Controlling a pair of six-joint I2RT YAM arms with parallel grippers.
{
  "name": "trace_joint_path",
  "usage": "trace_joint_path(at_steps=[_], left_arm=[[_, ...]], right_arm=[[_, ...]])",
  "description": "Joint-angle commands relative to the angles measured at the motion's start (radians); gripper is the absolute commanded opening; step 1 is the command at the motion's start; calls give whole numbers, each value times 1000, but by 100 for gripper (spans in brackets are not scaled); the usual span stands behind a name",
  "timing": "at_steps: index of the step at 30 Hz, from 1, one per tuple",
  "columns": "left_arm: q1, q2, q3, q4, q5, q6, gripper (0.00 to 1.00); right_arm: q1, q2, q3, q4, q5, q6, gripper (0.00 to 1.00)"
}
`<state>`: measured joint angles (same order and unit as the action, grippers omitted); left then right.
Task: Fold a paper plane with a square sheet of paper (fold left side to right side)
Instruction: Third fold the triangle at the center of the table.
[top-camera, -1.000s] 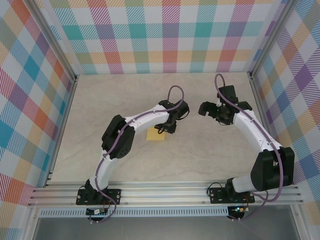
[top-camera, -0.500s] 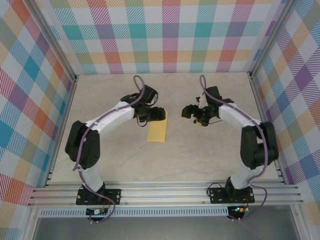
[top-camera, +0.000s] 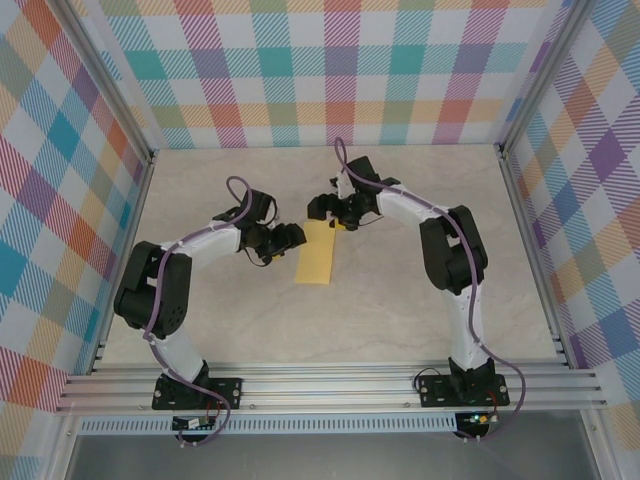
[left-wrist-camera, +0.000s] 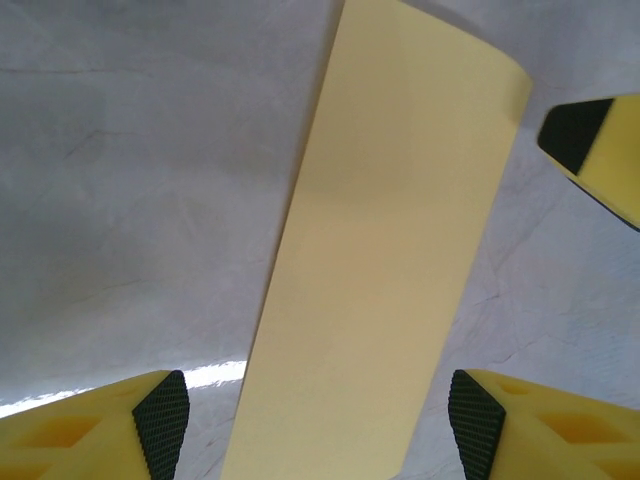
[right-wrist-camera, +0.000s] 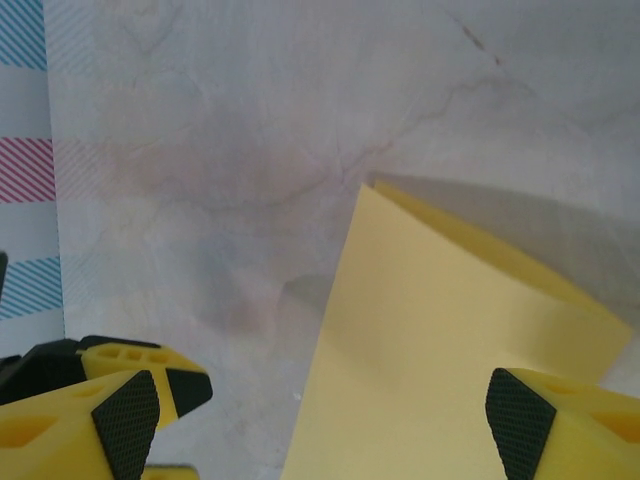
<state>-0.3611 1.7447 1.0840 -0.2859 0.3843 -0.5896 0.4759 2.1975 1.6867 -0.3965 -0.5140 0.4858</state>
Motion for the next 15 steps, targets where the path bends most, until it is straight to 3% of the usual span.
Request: trace_joint_path(at_steps=[1,9,15], left_arm=[[11,23,-15,56,38,-29,71],[11,56,-11,63,52,-30,71],[11,105,14,67,94,-30,68]], right_arm=[[0,48,60,-48,2,-14,88],[-1,94,85,-128,51,-66,89],[-2,111,85,-153,51,-104,80]])
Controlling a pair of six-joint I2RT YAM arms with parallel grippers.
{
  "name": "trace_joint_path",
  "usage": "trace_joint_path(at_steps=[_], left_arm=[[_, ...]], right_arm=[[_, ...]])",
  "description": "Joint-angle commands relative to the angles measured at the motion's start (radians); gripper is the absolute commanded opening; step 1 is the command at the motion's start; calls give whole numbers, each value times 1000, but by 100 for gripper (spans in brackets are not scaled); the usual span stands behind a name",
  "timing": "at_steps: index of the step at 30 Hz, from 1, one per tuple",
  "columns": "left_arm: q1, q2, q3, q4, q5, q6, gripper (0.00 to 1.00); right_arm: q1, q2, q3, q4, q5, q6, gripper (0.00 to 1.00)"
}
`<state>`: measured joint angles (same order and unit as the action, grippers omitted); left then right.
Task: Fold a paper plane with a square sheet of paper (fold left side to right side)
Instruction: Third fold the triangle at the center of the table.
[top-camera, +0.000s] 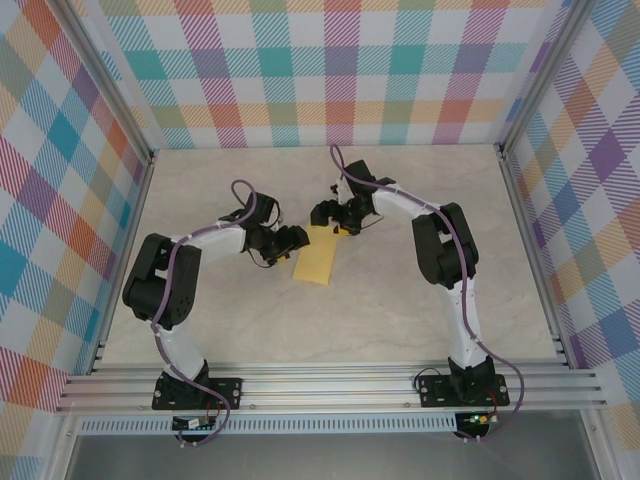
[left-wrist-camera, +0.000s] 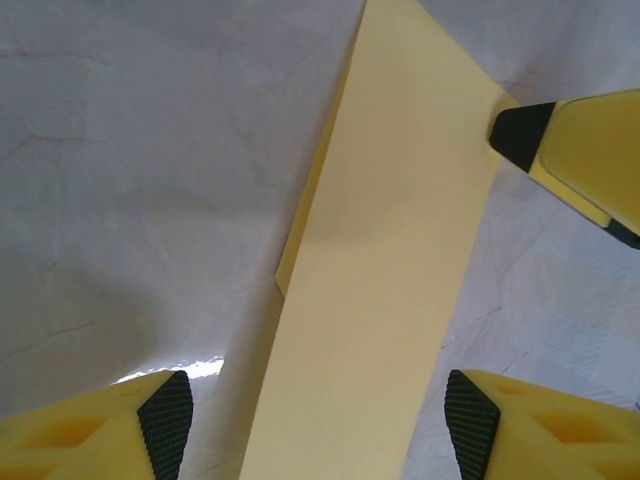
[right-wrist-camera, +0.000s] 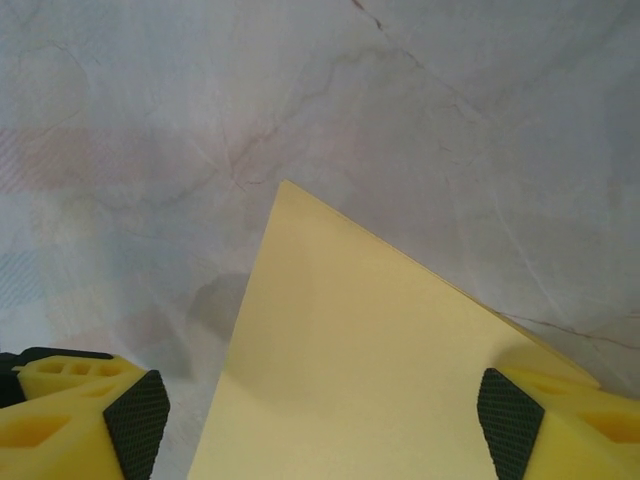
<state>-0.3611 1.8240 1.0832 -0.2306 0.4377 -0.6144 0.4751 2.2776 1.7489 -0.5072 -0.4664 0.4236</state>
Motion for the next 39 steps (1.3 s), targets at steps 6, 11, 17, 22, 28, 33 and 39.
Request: trace_joint_path(at_steps=[6,11,17,22,28,33,39], left_arm=[[10,72,36,14,73,-15,64],[8,102,48,38,107,-29,60],[5,120,47,73,150,-51,53],[6,107,39,81,158,-54,44],[5,78,26,68,130,-44,39],[5,57,14,41,113,-22,32],[5,54,-6,50,112,-20,21]], right_arm=[[-1,43,24,-58,6,-72,73],[-1,48,23,-55,-1,-79,73],[-1,50,21,-46,-14,-77,73],[-1,51,21,-42,-18,-76,73],[-1,53,21,-39,-18,-76,73],[-1,52,20,-29,-20,-81,74],[-1,34,22,-7,-20,-99,76]])
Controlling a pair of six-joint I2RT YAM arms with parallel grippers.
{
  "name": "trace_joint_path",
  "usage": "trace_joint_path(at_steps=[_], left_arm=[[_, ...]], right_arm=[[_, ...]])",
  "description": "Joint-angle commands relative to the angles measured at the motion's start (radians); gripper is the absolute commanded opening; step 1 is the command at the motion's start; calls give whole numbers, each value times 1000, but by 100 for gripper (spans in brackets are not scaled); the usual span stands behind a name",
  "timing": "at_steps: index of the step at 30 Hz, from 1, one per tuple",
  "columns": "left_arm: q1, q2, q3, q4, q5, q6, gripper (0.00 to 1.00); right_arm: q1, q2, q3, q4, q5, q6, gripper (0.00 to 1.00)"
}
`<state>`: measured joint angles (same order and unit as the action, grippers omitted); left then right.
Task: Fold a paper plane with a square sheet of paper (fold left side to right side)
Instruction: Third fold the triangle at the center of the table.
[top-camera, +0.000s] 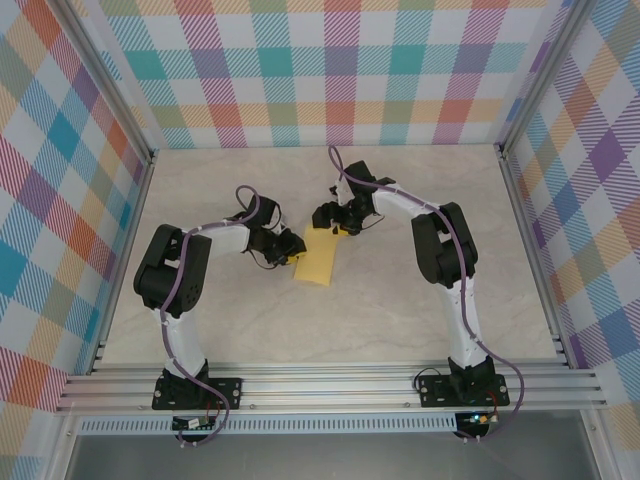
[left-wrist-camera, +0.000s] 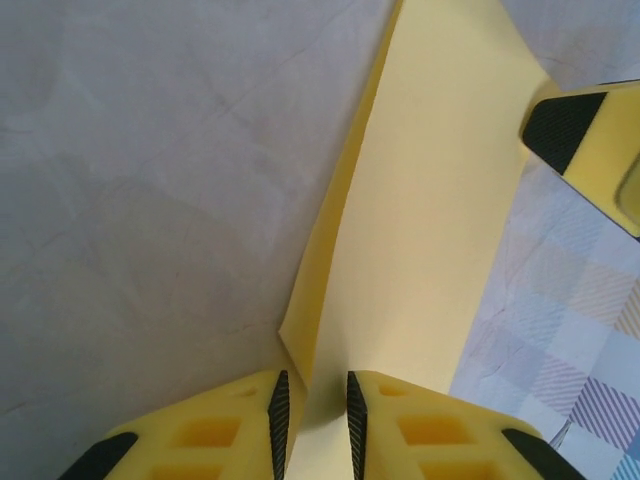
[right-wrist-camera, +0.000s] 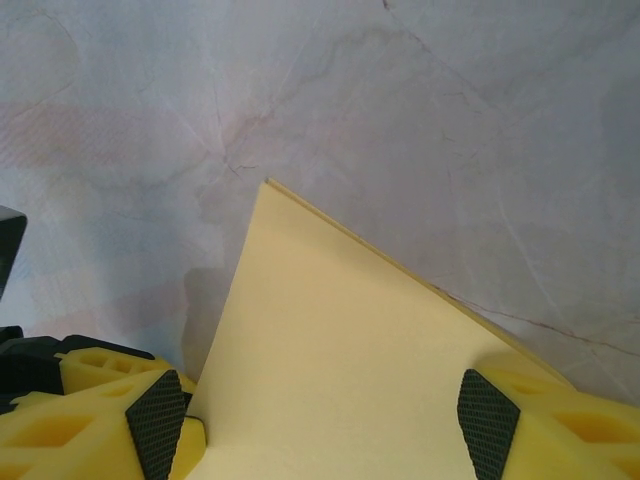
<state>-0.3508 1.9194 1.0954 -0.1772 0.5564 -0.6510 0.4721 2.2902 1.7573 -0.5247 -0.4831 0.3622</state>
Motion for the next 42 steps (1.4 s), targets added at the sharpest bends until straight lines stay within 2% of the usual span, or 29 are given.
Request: trace_joint_path(at_steps=[1,4,8,13,17,22,26,31,34,37,42], left_arm=[[-5,-40,-21,-4,-8,19,20],[-5,-44,-30,-5,-12,20,20],[-5,-48,-40,4,-6,18,13],[-10,-60,-39,11,1,7,6],[-17,-77,-43,2,-3,-18,2],[-29,-102,-45,-9,-12,-69,0],[-36,-115,-37,-27,-13,-104,0],[-47,-110,-20,-50,-8,-116,0],[-54,-105,-14,-54,-5,-117,0],[-57,-106,-12,-58,-8,-118,0],[-57,-111,-9,-68,-11,-116,0]], right_arm=[[2,18,16,12,-3,-42,78],[1,10,20,8,2,-60,80],[-1,-3,16,11,5,-75,80],[-5,-91,-52,59,42,-115,84],[-10,-236,-209,144,82,-162,87],[7,-493,-521,287,115,-216,87],[101,-675,-758,384,205,-271,87],[263,-773,-907,490,367,-309,86],[376,-749,-893,482,499,-381,86],[448,-688,-847,476,602,-442,86],[475,-604,-779,482,643,-514,86]])
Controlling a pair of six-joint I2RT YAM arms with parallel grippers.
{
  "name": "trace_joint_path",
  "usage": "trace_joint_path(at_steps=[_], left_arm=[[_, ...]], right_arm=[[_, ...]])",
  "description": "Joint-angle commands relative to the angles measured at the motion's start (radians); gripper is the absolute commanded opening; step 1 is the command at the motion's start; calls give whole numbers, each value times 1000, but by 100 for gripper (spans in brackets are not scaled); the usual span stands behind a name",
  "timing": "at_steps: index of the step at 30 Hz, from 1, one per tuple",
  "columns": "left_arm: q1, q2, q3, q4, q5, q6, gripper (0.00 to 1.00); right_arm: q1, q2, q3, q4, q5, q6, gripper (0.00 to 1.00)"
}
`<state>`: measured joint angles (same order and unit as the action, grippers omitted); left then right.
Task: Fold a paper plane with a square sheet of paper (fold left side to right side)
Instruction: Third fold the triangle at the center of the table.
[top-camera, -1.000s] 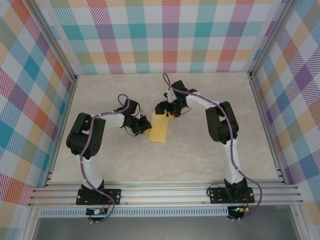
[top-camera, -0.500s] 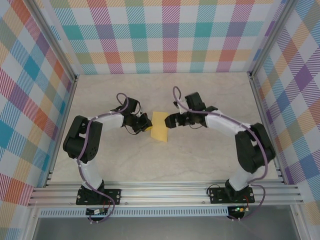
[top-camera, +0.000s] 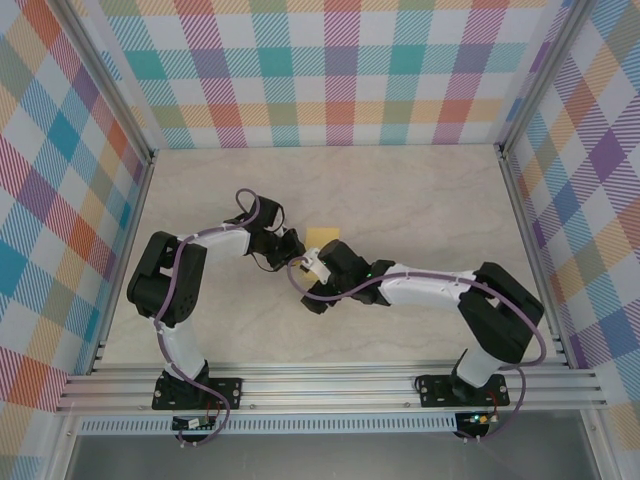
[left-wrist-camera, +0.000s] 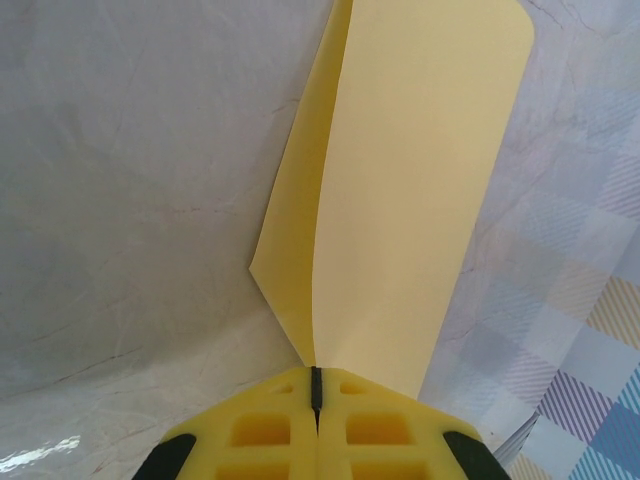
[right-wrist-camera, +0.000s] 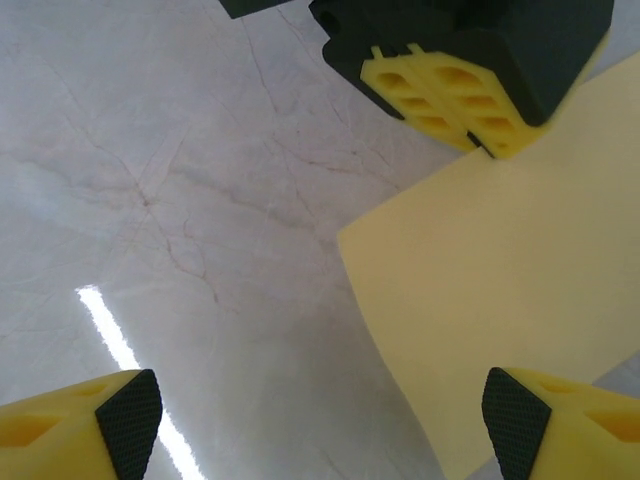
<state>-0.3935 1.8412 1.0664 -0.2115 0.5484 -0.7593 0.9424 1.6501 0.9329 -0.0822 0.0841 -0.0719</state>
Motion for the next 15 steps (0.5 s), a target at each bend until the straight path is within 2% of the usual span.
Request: trace_joint_path(at_steps=[1,10,12,15], left_arm=[[-16,-33,21,-35,-2,-8,0],[-18,-36,26,-42,-2,-9,0],[-18,-36,27,-45,-2,-7,0],[-18,-35,29,-49,-4,-6,0]], right_arm=[[6,50,57,42,75,-87,84],[8,123,108,65,55,-86,74],[7,128,113,66,45,-78,69],[7,125,116,62,39,-69,52]])
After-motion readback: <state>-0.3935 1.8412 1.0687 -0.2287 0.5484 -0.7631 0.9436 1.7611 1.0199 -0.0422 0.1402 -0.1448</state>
